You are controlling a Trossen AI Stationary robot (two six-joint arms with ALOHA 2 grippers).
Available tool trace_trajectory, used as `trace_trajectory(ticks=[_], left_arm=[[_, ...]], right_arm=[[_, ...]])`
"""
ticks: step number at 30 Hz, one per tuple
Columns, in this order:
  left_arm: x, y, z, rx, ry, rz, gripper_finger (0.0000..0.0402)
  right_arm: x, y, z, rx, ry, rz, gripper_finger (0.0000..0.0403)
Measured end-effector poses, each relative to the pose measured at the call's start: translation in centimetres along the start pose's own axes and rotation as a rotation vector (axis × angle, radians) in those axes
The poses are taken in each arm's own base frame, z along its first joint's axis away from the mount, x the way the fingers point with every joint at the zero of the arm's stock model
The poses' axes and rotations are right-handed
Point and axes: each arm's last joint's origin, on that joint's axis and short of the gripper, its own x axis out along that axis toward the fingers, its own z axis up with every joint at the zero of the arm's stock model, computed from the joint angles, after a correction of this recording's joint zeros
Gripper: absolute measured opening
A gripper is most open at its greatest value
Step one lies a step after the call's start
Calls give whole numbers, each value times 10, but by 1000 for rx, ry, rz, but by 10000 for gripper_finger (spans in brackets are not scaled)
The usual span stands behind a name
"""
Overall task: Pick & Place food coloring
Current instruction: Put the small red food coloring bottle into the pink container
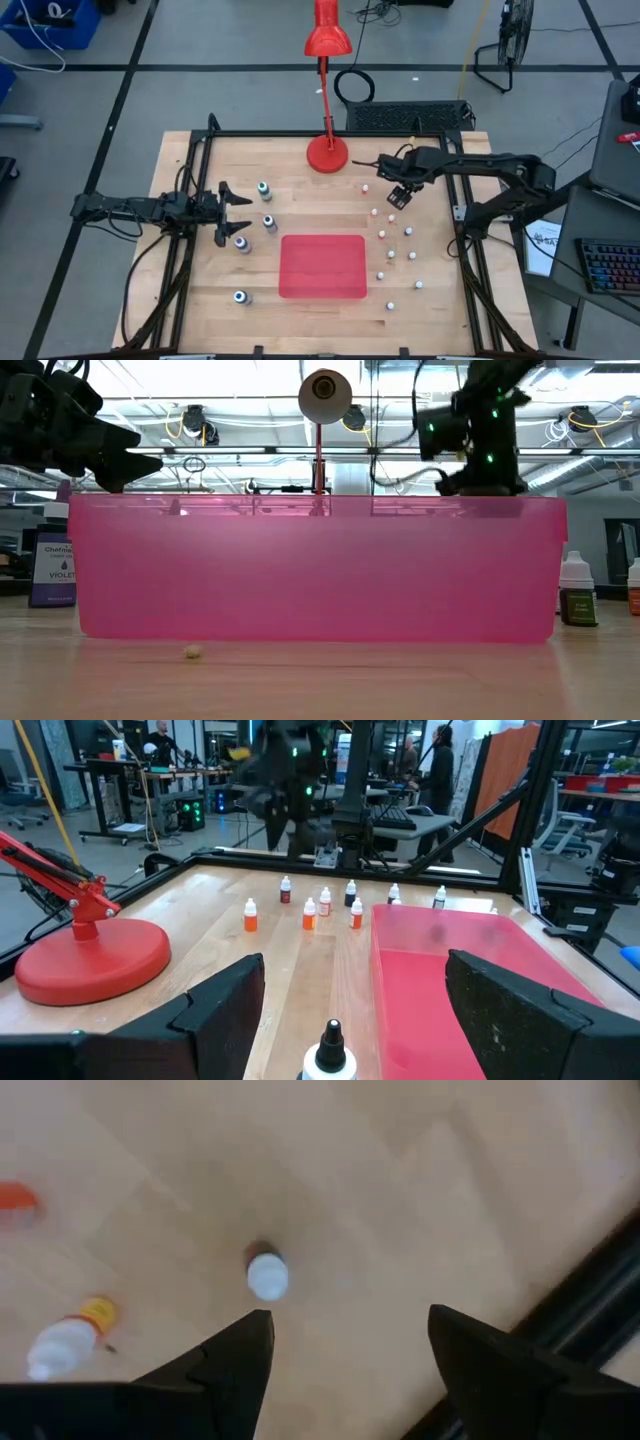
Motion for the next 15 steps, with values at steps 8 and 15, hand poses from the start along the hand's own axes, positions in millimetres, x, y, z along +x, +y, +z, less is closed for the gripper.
trace_trajectory(ticks=[8,15], left_arm=[[0,0,0,0,0,0,305],[0,0,0,0,0,0,305]], right_arm=[[35,5,-10,31,-21,90,254],[50,10,-13,53,-66,160,254]])
